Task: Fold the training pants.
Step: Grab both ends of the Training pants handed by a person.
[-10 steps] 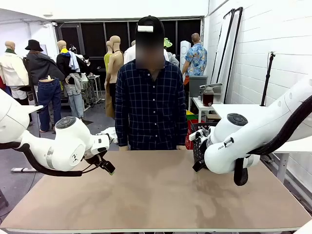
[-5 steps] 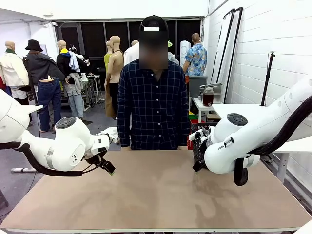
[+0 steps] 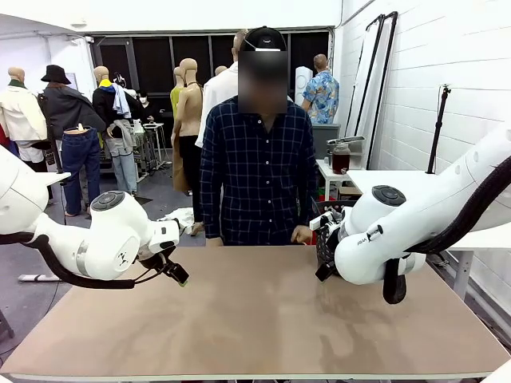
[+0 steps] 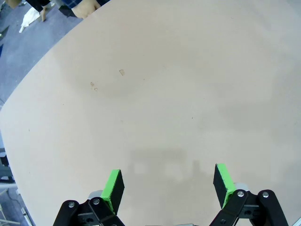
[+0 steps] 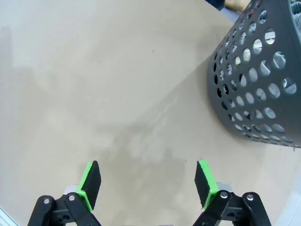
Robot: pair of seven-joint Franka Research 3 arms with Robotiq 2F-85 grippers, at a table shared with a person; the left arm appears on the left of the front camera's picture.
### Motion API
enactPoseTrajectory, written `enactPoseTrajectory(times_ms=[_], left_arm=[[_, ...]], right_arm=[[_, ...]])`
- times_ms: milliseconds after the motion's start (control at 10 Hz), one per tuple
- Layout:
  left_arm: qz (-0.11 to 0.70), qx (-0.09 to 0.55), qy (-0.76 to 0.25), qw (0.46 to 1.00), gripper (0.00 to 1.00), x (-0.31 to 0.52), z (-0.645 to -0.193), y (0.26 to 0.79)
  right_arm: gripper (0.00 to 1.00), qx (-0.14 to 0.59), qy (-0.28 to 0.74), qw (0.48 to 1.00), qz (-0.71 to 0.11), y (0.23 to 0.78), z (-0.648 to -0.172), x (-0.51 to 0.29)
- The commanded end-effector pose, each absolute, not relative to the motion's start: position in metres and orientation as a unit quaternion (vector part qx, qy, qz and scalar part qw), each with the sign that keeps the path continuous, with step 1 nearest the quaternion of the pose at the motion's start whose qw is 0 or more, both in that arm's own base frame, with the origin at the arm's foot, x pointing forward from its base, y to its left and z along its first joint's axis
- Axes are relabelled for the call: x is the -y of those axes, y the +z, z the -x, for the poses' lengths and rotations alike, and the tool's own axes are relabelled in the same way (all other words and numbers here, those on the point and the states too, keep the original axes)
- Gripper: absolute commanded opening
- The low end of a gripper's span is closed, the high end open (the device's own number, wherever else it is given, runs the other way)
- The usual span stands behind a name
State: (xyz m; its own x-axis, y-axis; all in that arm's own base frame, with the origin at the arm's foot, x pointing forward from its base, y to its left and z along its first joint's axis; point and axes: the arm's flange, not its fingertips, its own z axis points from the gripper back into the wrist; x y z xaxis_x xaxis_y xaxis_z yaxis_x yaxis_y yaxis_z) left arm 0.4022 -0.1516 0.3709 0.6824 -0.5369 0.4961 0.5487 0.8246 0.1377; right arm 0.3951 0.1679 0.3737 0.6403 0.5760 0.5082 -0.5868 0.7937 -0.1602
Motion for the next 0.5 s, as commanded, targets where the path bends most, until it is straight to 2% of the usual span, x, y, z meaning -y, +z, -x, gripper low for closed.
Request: enactPoseTrajectory(times_ms=[0,400], left_arm=[[0.017,0.264,-0.29,0.92,1.0,0.15,-0.4,0.384],[0.006,0.253,-0.28,0.926,1.0,0.156,-0.387,0.445]], right_arm=[[1.0,0.272,0.316,0.909,-0.02,0.384,-0.394,-0.168],[1.0,0.265,0.316,0.909,-0.063,0.433,-0.387,-0.16]])
